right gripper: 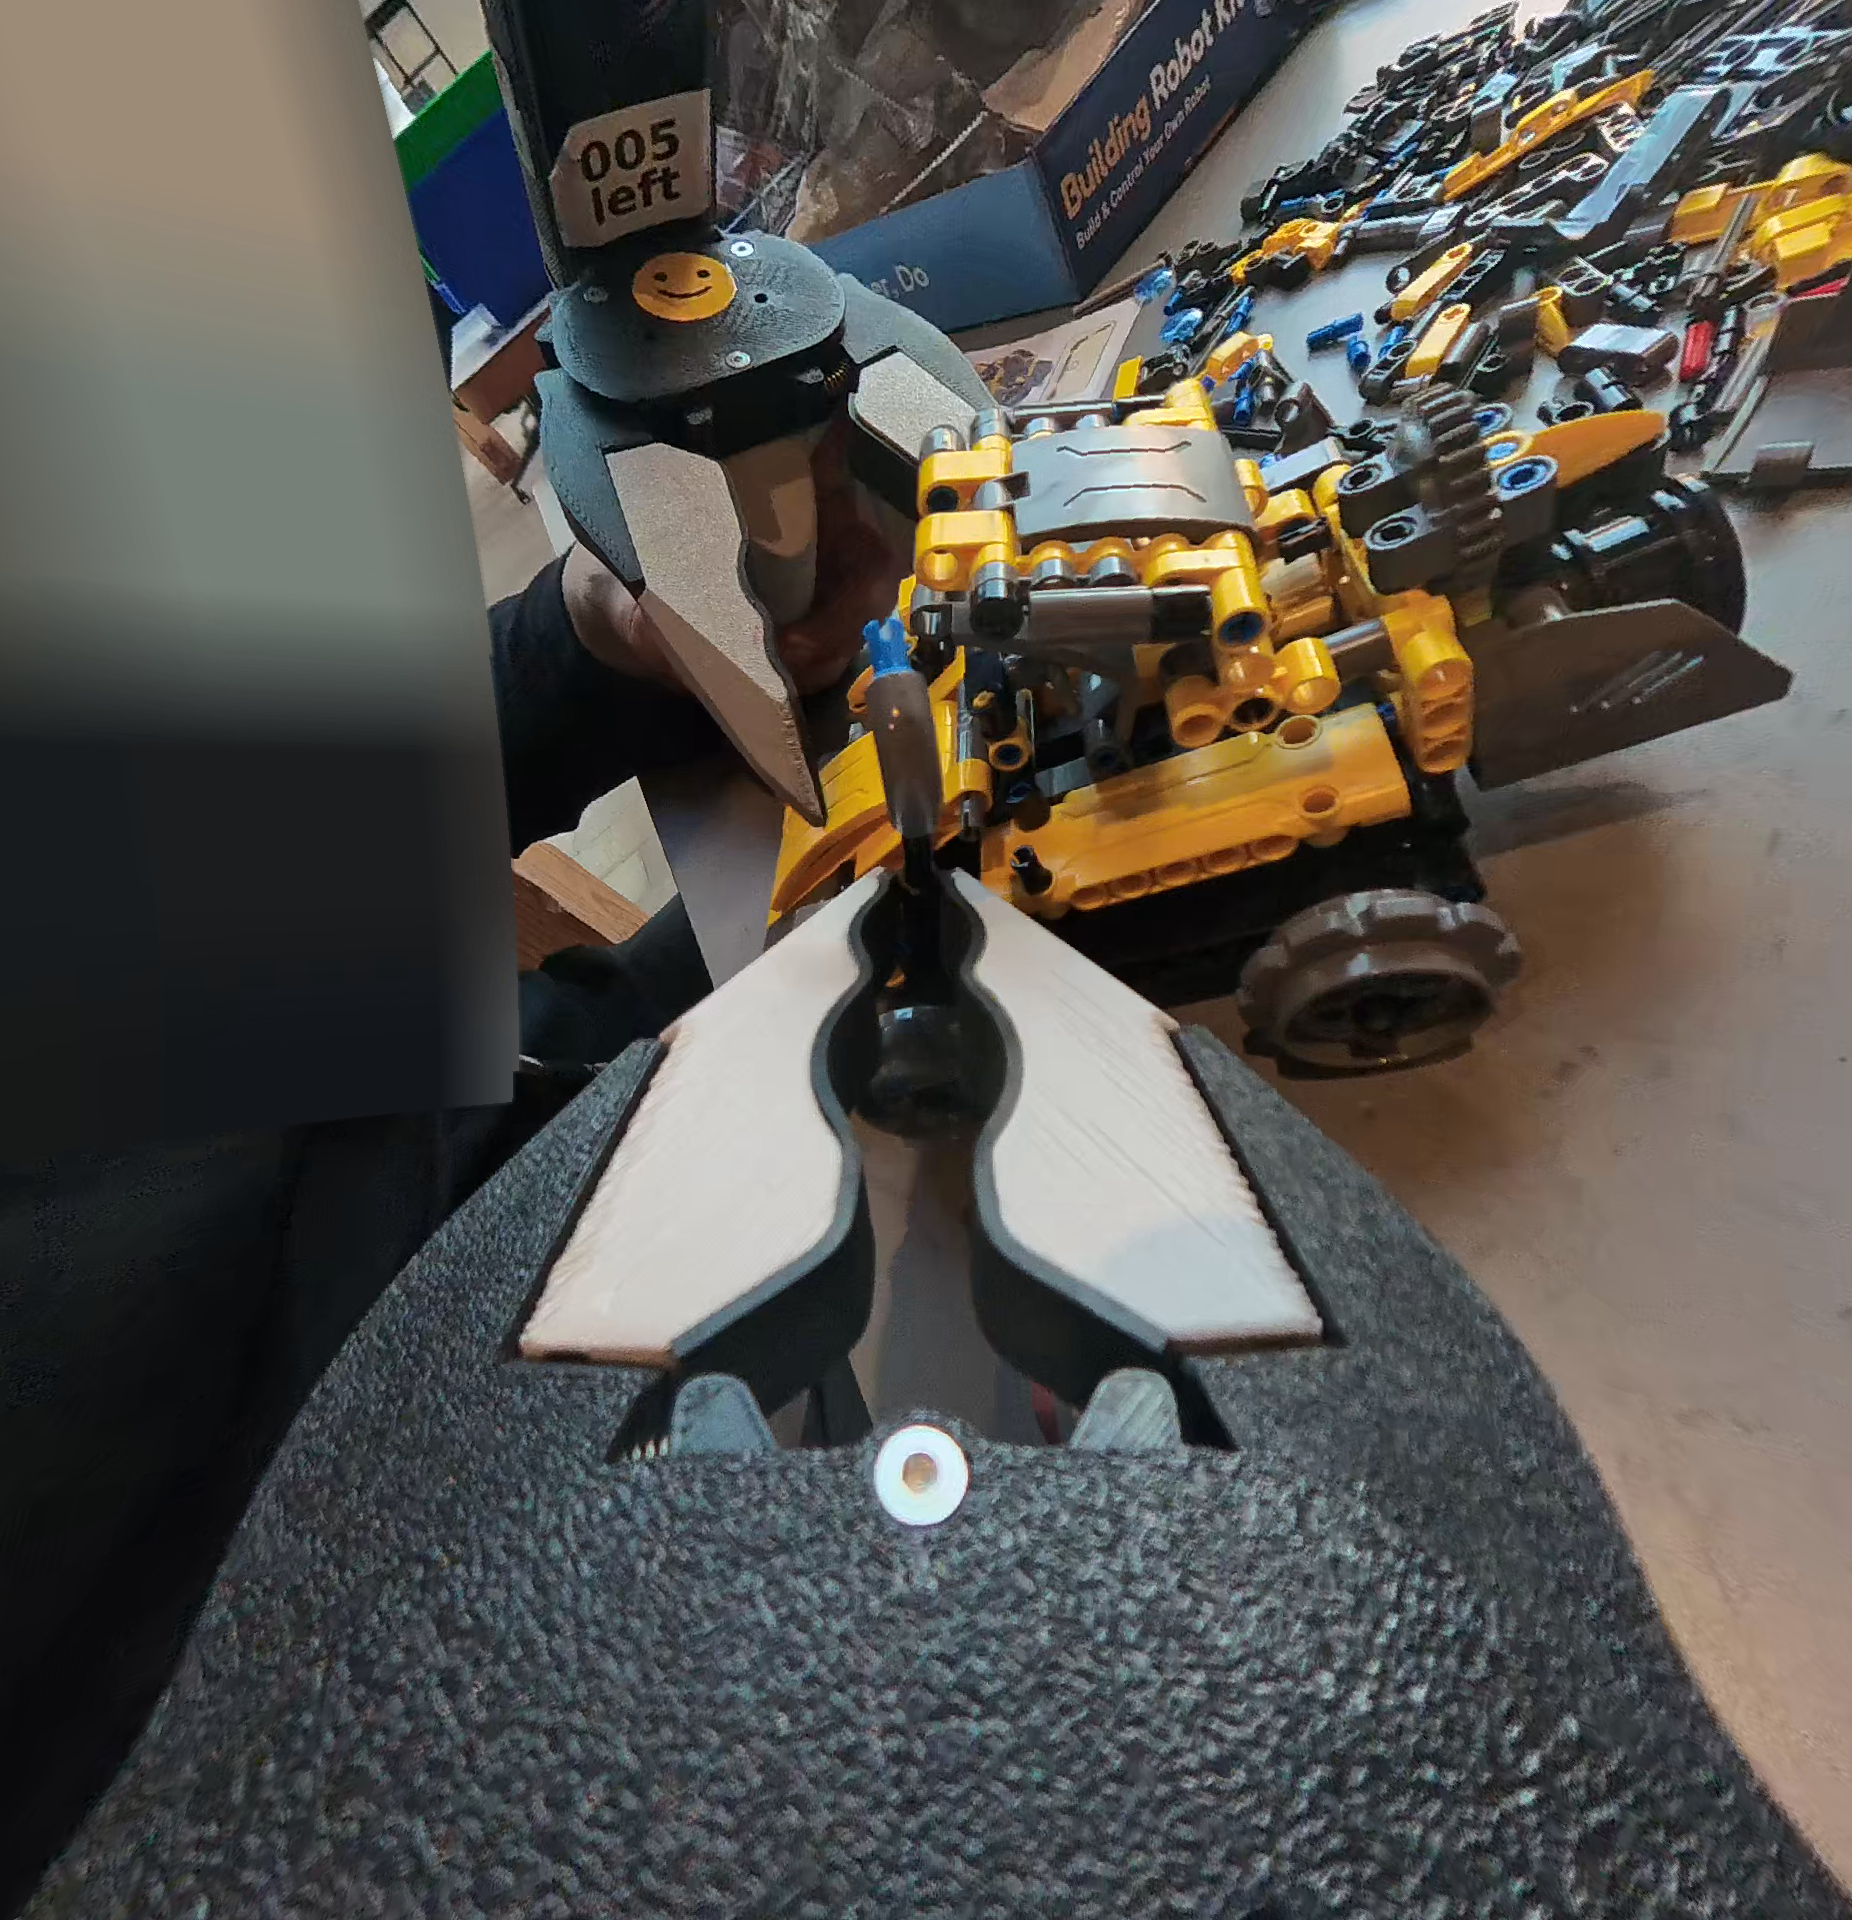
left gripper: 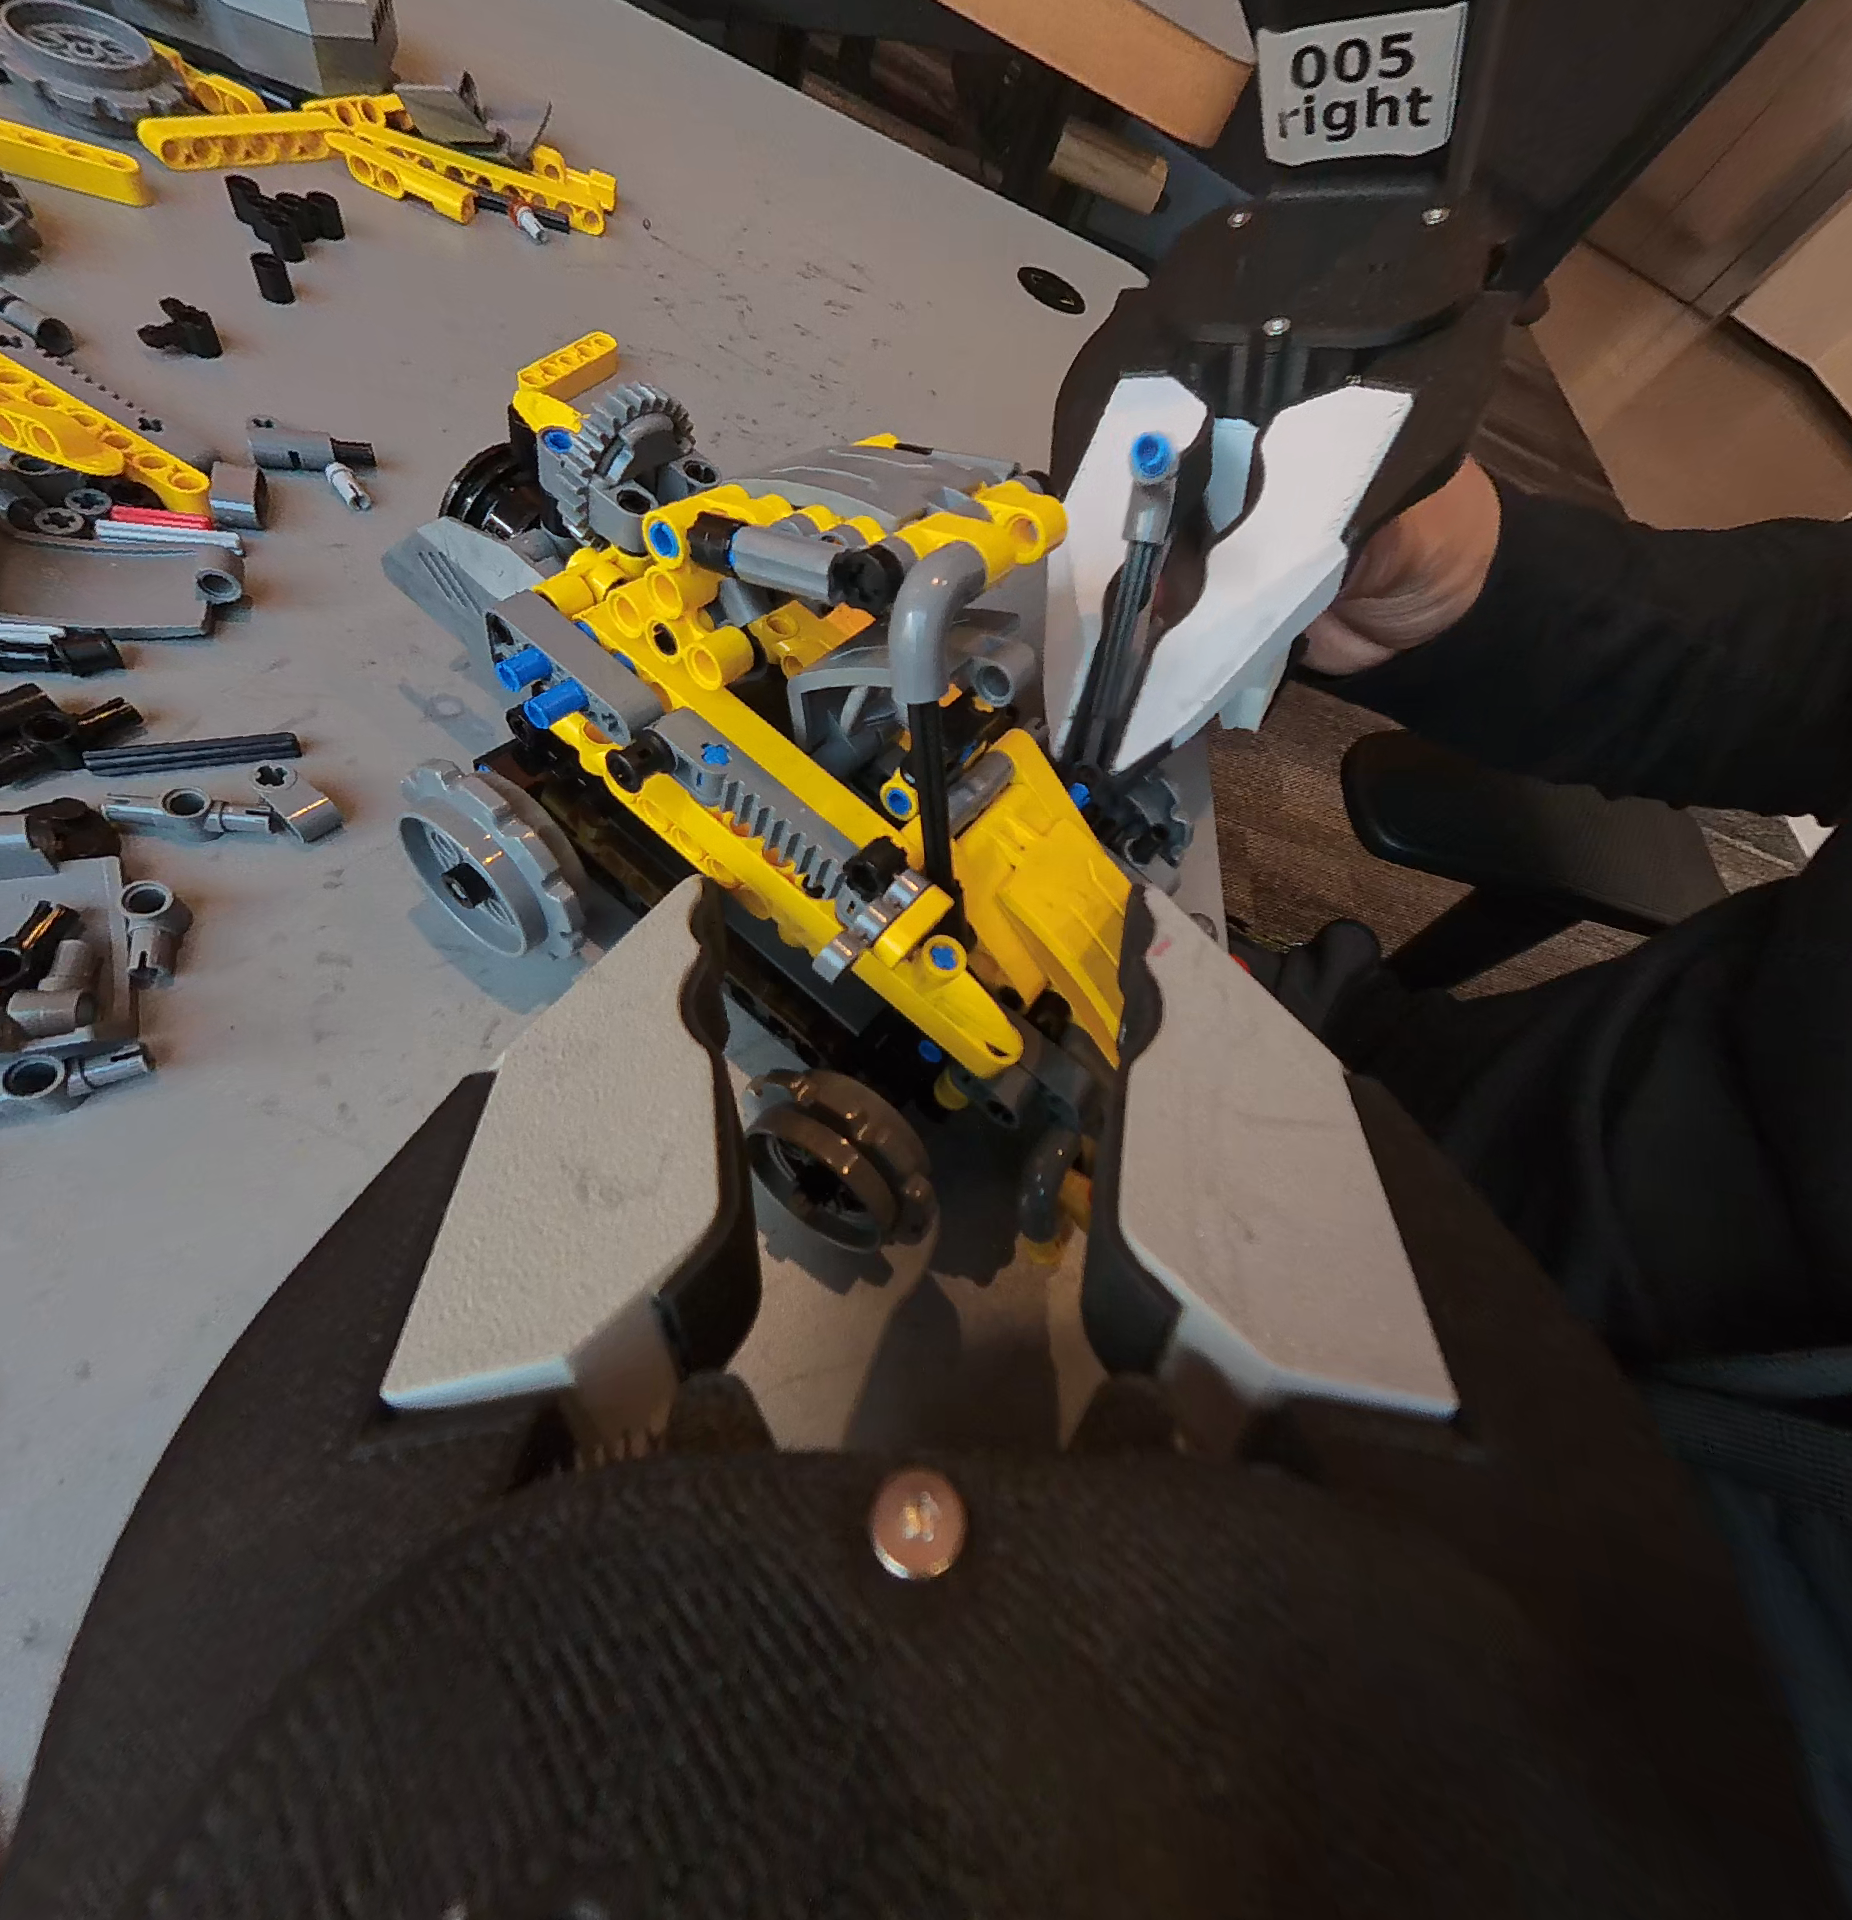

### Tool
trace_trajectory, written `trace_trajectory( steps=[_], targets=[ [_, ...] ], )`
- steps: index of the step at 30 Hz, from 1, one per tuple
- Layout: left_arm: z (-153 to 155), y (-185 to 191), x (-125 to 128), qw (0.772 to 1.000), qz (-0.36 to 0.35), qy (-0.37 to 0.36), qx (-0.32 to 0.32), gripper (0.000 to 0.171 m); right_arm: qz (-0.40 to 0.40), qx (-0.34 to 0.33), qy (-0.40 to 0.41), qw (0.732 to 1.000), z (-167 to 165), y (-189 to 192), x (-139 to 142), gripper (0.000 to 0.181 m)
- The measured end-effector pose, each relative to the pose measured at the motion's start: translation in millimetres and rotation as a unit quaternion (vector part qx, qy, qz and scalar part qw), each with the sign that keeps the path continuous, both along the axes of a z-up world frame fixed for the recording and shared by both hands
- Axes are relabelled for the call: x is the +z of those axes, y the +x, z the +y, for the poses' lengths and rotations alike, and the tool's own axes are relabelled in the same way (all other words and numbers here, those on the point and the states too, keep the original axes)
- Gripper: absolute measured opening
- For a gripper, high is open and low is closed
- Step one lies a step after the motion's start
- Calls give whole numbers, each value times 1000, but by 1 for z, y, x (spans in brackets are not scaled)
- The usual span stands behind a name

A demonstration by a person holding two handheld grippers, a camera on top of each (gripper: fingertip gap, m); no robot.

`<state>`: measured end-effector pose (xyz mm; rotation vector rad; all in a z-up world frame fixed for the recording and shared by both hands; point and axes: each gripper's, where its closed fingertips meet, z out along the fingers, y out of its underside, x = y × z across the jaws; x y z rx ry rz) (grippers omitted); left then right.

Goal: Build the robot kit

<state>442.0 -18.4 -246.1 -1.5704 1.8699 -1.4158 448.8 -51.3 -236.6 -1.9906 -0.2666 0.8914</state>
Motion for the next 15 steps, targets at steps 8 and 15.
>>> trace_trajectory(
  steps=[8,15],
  targets=[
    [0,0,0,1000,0,0,1,73,6,-4,-10,1000,0,-1,-2,7],
    [0,0,0,1000,0,0,1,73,8,-11,-18,1000,2,-3,-3,7]
  ],
)
